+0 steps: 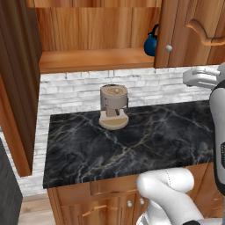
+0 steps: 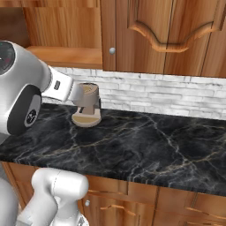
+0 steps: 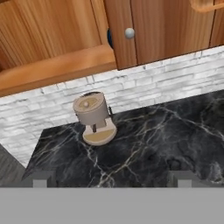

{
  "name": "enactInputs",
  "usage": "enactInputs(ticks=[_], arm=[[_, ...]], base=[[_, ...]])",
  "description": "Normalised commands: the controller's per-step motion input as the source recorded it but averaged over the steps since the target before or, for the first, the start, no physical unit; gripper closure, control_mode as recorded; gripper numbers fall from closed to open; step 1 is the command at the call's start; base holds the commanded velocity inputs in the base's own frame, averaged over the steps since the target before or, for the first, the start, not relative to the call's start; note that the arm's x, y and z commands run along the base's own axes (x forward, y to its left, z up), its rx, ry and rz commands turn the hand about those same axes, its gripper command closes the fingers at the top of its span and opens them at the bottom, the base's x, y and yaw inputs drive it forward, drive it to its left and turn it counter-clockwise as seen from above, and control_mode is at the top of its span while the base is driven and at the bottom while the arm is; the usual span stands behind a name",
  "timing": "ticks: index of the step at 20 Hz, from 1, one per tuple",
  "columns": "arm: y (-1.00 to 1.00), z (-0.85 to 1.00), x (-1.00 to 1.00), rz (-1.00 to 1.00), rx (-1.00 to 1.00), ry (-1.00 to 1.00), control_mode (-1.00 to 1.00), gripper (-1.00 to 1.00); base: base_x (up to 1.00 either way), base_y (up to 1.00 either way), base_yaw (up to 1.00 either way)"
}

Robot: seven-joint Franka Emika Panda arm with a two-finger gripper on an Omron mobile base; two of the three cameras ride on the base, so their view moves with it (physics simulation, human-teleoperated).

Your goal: Open the cabinet, pick the kettle from the cabinet, and place it in the sink.

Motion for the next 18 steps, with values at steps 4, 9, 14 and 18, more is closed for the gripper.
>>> enactInputs(ticks=[4, 9, 14, 18], arm=[[-0.23, 0.02, 0.37, 0.00, 0.05, 0.00, -1.00, -1.00], [-0.25, 0.03, 0.37, 0.00, 0.08, 0.01, -1.00, -1.00], [-0.20, 0.07, 0.40, 0.00, 0.08, 0.00, -1.00, -1.00], [-0.14, 0.09, 0.44, 0.00, 0.08, 0.00, -1.00, -1.00]], base=[[0.00, 0.00, 0.00], [0.00, 0.00, 0.00], [0.00, 0.00, 0.00], [0.00, 0.00, 0.00]])
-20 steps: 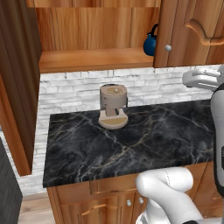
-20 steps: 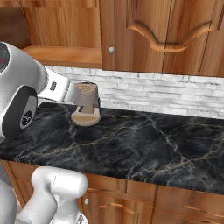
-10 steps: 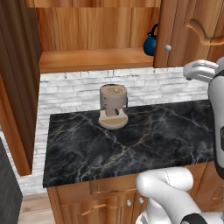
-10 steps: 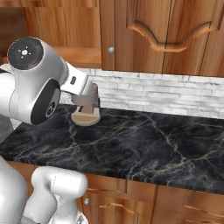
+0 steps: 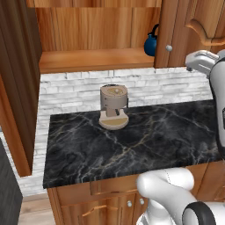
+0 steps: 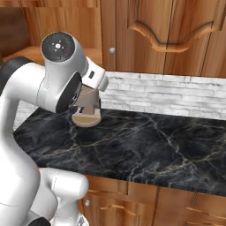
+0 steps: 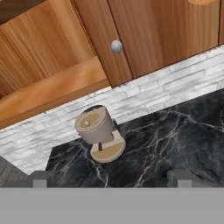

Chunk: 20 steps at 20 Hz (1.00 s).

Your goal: Open the cabinet, pick the kettle from the cabinet, and place it in the sink.

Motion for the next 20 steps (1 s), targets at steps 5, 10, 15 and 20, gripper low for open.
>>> enactInputs(ticks=[5, 10, 15, 20], arm=[[-0.09, 0.09, 0.46, 0.00, 0.07, 0.00, -1.00, -1.00], [-0.02, 0.13, 0.43, 0.00, 0.05, 0.02, -1.00, -1.00], [-0.01, 0.14, 0.37, 0.00, 0.04, 0.02, -1.00, -1.00], [-0.01, 0.09, 0.32, 0.00, 0.02, 0.05, -1.00, -1.00]], base=[[0.00, 0.00, 0.00], [0.00, 0.00, 0.00], [0.00, 0.00, 0.00], [0.00, 0.00, 0.00]])
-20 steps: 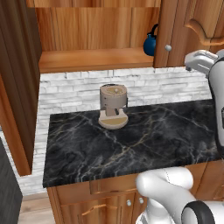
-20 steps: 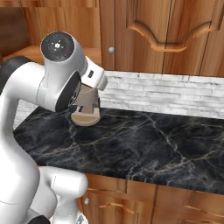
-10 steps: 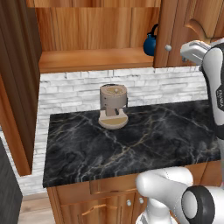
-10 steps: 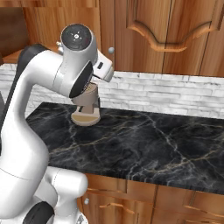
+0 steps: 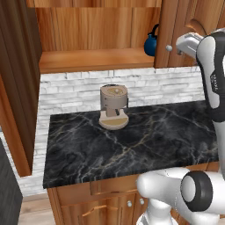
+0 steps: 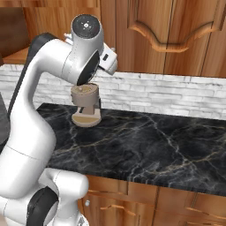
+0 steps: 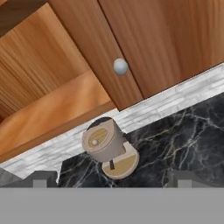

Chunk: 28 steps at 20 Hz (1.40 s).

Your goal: Open the cabinet, pick the kettle from the cabinet, and place it in the sink.

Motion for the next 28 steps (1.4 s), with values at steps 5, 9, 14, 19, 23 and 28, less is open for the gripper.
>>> enactInputs(ticks=[5, 9, 14, 19, 23, 28], arm=[[-0.01, 0.02, 0.33, 0.00, 0.03, 0.06, -1.00, -1.00], [0.00, 0.02, 0.33, 0.00, 0.04, 0.02, -1.00, -1.00], [-0.05, 0.00, 0.28, 0.01, 0.02, 0.00, -1.00, -1.00], [-0.08, 0.00, 0.29, 0.03, 0.02, 0.00, -1.00, -1.00], [-0.08, 0.00, 0.31, 0.05, 0.01, 0.00, -1.00, -1.00], [0.00, -0.02, 0.25, 0.01, 0.00, 0.00, -1.00, -1.00]], base=[[0.00, 0.00, 0.00], [0.00, 0.00, 0.00], [0.00, 0.00, 0.00], [0.00, 0.00, 0.00], [0.00, 0.00, 0.00], [0.00, 0.00, 0.00]])
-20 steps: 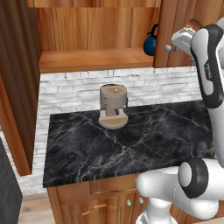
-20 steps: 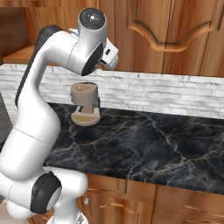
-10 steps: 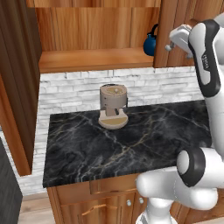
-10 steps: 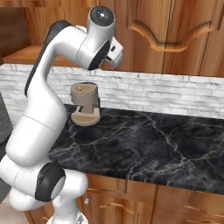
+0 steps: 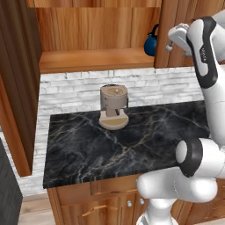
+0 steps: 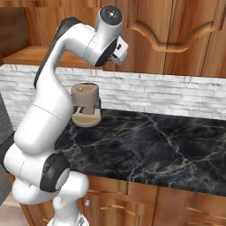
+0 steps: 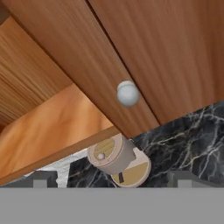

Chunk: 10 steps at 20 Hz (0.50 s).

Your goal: Open the cabinet, pick the kettle from the cabinet, and place it in the sink.

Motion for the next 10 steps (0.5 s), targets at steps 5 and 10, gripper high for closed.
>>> enactInputs(ticks=[5, 10], arm=[[-0.02, -0.03, 0.22, 0.01, 0.00, 0.00, -1.00, -1.00], [-0.02, -0.10, 0.17, 0.02, 0.00, 0.00, -1.00, -1.00]], base=[[0.00, 0.00, 0.00], [0.00, 0.00, 0.00]])
